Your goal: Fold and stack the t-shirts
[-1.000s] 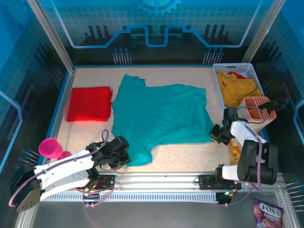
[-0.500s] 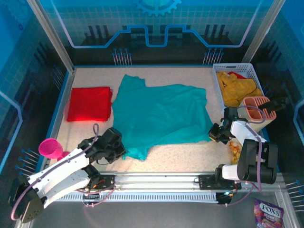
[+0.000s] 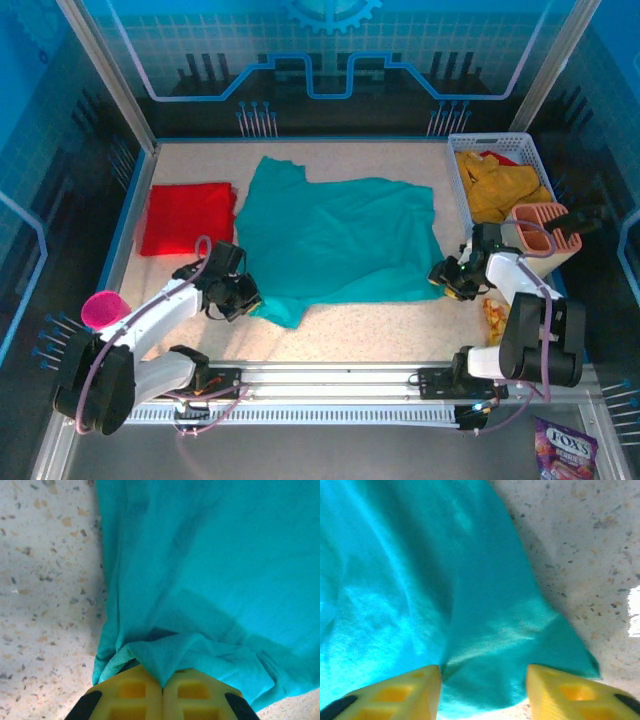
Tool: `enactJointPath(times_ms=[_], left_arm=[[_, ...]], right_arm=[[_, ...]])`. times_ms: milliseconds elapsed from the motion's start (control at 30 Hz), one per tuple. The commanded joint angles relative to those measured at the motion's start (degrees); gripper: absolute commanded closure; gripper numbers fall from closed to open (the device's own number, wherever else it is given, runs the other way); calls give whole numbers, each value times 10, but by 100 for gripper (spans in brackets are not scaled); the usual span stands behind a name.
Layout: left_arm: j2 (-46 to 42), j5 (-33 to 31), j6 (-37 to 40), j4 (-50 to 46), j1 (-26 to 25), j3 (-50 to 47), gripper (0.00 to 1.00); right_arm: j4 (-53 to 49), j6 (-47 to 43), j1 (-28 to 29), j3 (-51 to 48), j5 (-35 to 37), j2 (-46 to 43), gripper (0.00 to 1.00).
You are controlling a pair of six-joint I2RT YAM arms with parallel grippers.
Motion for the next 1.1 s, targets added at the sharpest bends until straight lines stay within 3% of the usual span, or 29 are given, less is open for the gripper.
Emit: enactJointPath(times_ms=[0,67,267,833,1067], left_arm=[[2,27,45,9,19,18,100],[5,27,54,7,28,22,100],[21,31,82,5,56,31,100],[47,51,94,26,72,39,100],[44,60,95,25,72,36,100]], right_arm=[[-26,7,-6,-4,12,-37,29],[-37,15,-7,-7,29,-45,25],[-76,48,1,-16,80,-56,25],[-48,73,34,-30,123,-6,49],[-7,59,30,-26,126,32,68]])
